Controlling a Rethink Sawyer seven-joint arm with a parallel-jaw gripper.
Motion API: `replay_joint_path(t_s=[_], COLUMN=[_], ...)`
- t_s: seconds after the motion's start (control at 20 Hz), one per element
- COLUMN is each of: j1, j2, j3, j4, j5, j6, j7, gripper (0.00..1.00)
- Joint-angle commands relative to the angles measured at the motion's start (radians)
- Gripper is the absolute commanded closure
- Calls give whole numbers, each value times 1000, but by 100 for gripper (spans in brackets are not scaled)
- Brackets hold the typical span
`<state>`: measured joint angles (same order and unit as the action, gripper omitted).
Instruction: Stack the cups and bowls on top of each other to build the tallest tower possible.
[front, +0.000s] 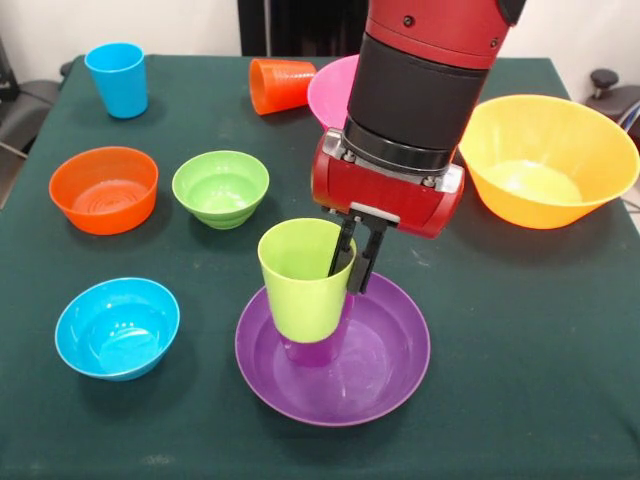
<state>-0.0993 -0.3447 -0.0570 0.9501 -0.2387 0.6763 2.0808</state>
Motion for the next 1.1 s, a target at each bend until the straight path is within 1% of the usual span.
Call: replay_joint_path(t_s=[0.05,0.25,0.6,0.85,1.1], j1=[35,42,52,59,67], j2=[22,25,17,20,19], j3=[10,-2,-25,-36,-46], j4=[-39,-52,-50,-81,-123], j5=[38,53,82,102,117], j6=[121,134,150,187,251], j7=[133,122,104,88,78], gripper=[100,100,100,100,100])
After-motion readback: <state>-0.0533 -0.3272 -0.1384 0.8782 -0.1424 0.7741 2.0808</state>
